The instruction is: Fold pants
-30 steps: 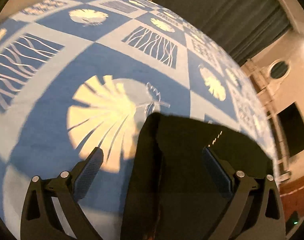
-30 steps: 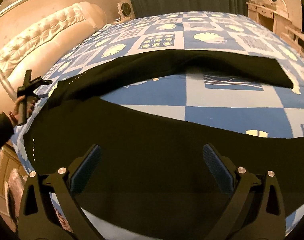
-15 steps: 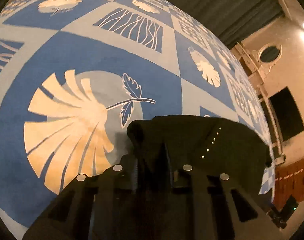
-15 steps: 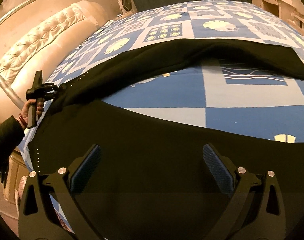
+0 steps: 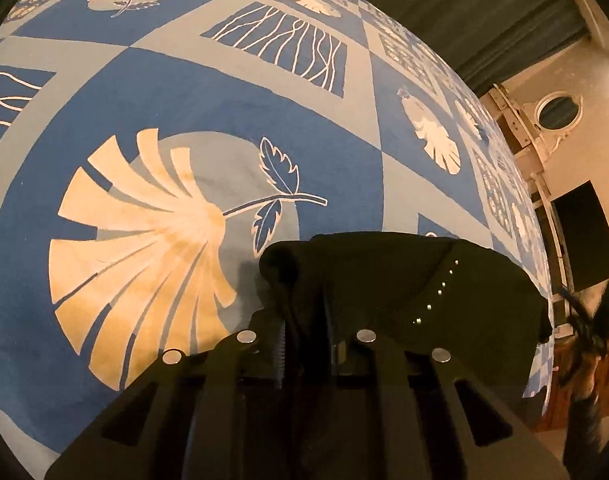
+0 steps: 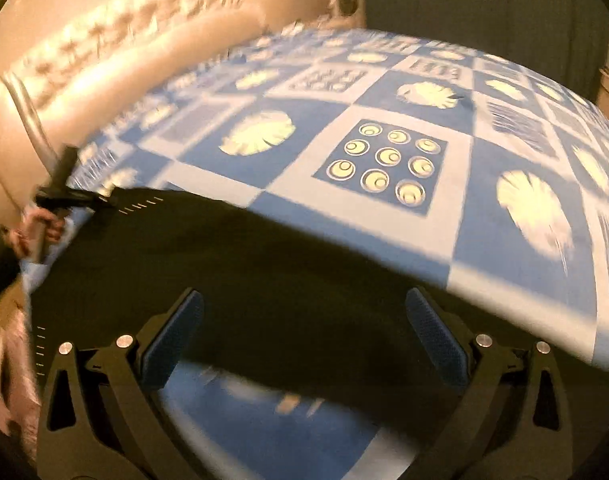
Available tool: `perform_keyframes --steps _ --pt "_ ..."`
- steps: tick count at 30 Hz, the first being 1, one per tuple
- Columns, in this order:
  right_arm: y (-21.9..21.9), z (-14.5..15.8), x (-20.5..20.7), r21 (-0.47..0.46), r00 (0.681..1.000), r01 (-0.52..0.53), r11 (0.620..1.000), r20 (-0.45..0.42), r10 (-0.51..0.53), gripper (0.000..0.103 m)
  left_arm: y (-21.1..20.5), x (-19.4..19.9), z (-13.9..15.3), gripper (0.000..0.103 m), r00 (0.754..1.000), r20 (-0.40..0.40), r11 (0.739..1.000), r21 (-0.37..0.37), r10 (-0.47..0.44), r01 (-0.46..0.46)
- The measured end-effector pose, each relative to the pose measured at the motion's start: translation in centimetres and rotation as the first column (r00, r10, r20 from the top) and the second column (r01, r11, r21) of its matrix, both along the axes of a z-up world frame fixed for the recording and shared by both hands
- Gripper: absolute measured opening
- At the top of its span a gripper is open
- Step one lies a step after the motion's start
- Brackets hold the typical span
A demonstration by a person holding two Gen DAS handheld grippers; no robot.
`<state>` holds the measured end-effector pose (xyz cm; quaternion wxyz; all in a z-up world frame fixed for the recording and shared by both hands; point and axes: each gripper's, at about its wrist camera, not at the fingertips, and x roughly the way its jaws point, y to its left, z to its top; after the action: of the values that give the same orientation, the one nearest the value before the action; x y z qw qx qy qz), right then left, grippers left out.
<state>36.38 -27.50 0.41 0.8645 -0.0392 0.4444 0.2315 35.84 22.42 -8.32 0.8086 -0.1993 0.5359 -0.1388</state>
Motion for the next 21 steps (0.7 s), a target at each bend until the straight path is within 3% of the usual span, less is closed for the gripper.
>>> perform_keyframes --steps 4,8,9,12,13,14,18,21 --pt "2.8 -2.9 5.8 -0.114 0.996 -0.067 0.991 -0.070 0.060 0.101 -0.2 0.2 0.1 0.016 1.000 0.006 0.999 0.030 -0.015 0.015" --pt "5.6 -5.9 8.1 -0.185 0.976 -0.162 0.969 -0.175 0.130 0.097 0.0 0.6 -0.1 0.016 1.000 -0.004 1.000 0.013 0.004 -0.004" --pt "6.0 -6.8 8.3 -0.205 0.968 -0.176 0.963 -0.212 0.132 0.060 0.1 0.6 -0.2 0.016 1.000 -0.005 1.000 0.009 0.004 -0.004" --pt "6.8 -7.2 7.6 -0.176 0.958 -0.198 0.964 -0.244 0.152 0.022 0.0 0.5 -0.1 0.013 1.000 0.007 1.000 0.021 0.003 -0.003" --pt "7.0 -6.7 7.1 -0.179 0.959 -0.204 0.963 -0.234 0.160 0.014 0.0 0.4 0.0 0.012 1.000 0.011 1.000 0.023 0.006 -0.006" --pt "7.2 -6.1 6.4 -0.201 0.966 -0.198 0.959 -0.205 0.156 0.012 0.0 0.2 0.1 0.010 1.000 0.016 1.000 0.018 0.012 -0.012" --pt "6.9 -1.8 1.7 -0.207 0.991 -0.135 0.969 -0.020 0.134 0.012 0.2 -1.0 1.5 0.008 0.996 0.087 0.999 -0.034 0.038 -0.035" --pt "6.1 1.7 -3.9 -0.182 0.986 -0.096 0.979 0.115 0.119 0.012 0.8 -3.1 3.6 0.008 0.985 0.163 0.991 -0.132 0.057 -0.036"
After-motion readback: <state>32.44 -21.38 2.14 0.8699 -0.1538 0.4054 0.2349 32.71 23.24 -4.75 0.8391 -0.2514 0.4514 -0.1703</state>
